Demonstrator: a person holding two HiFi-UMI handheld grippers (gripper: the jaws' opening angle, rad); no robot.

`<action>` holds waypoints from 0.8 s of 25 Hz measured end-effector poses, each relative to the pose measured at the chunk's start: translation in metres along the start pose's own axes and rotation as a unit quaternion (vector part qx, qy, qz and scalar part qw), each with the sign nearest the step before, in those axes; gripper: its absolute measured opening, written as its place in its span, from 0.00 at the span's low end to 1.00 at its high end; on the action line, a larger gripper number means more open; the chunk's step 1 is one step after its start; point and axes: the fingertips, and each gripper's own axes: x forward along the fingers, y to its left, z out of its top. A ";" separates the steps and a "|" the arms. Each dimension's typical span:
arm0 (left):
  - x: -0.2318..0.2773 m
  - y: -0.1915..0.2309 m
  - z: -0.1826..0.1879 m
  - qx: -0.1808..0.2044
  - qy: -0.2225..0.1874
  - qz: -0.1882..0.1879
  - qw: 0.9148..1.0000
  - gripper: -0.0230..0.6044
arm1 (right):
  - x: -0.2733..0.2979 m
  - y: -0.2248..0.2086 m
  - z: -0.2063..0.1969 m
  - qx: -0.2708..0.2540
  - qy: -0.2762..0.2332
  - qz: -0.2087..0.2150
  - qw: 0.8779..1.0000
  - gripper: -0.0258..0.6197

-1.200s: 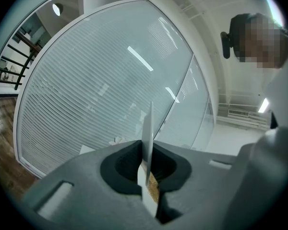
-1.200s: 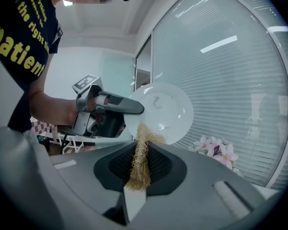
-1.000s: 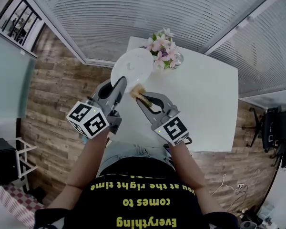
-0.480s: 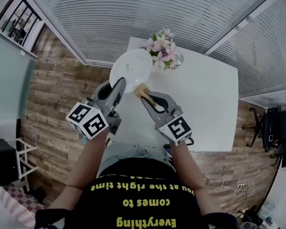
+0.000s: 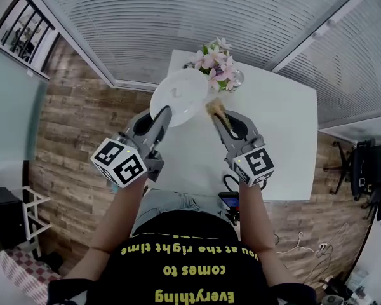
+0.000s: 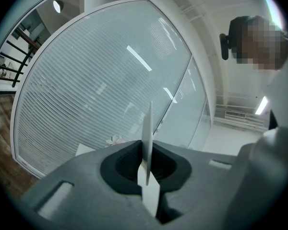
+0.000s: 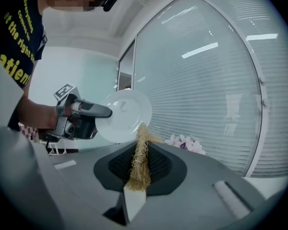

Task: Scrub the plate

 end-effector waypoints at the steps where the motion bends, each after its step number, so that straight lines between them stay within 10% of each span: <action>1: -0.001 0.000 0.000 0.000 0.000 0.000 1.000 0.07 | -0.003 -0.004 0.001 0.007 -0.003 -0.003 1.000 0.10; 20: -0.007 -0.011 -0.027 0.055 0.038 -0.002 0.998 0.07 | -0.049 -0.033 0.010 0.052 -0.032 -0.037 0.997 0.11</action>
